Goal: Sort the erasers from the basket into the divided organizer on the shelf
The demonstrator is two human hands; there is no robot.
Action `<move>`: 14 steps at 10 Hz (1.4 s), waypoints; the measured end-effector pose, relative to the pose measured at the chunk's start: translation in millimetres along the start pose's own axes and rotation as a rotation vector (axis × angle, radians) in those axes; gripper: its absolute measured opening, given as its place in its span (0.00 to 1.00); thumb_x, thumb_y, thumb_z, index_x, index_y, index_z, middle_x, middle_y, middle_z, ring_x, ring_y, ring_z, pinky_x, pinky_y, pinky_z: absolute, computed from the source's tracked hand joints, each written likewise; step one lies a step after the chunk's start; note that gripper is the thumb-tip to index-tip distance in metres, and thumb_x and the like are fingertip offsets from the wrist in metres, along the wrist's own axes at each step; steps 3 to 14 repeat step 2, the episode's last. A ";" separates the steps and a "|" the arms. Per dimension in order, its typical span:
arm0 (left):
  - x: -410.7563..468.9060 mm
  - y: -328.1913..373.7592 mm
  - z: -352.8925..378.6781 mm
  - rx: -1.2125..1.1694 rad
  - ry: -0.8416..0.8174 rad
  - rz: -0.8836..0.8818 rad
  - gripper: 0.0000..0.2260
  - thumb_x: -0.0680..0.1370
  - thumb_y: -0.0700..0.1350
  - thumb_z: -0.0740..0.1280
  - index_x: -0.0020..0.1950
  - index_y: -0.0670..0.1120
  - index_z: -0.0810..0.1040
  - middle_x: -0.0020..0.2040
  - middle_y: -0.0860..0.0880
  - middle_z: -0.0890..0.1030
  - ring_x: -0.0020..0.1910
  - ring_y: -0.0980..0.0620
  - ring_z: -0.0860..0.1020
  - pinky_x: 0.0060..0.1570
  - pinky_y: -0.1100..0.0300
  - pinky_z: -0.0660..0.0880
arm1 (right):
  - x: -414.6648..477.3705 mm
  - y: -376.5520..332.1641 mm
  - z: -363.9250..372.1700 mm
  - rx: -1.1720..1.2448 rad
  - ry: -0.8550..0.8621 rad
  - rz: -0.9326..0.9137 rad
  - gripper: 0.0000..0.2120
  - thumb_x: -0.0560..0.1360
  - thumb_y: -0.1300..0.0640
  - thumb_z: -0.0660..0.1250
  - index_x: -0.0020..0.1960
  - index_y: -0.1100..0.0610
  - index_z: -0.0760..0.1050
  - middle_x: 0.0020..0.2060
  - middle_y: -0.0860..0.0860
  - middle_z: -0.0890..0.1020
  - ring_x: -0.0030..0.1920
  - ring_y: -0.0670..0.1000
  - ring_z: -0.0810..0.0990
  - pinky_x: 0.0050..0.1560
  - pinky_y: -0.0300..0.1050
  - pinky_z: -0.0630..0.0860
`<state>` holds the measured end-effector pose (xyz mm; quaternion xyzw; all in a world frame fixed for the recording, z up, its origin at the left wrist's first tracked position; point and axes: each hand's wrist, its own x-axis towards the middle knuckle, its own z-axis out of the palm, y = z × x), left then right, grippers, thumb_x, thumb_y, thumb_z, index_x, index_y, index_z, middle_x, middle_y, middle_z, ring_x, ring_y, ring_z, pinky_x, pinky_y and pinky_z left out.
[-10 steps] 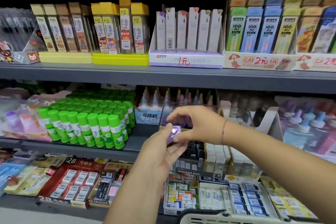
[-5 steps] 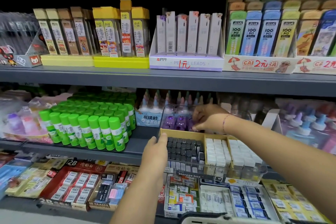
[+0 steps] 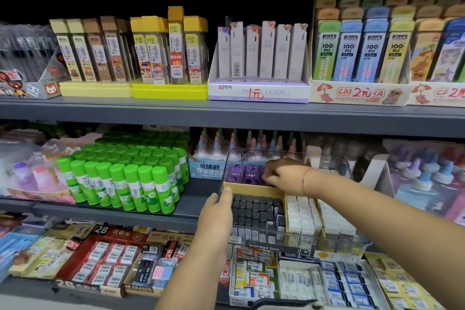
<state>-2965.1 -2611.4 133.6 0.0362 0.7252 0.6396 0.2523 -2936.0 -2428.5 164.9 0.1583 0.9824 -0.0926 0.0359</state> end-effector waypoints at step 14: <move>2.7 -1.9 -3.1 0.010 0.019 -0.021 0.25 0.81 0.56 0.57 0.77 0.49 0.61 0.75 0.48 0.64 0.72 0.45 0.65 0.68 0.49 0.62 | -11.4 -7.2 -9.7 0.003 0.024 0.010 0.13 0.81 0.48 0.55 0.45 0.55 0.70 0.42 0.52 0.75 0.43 0.54 0.74 0.46 0.44 0.70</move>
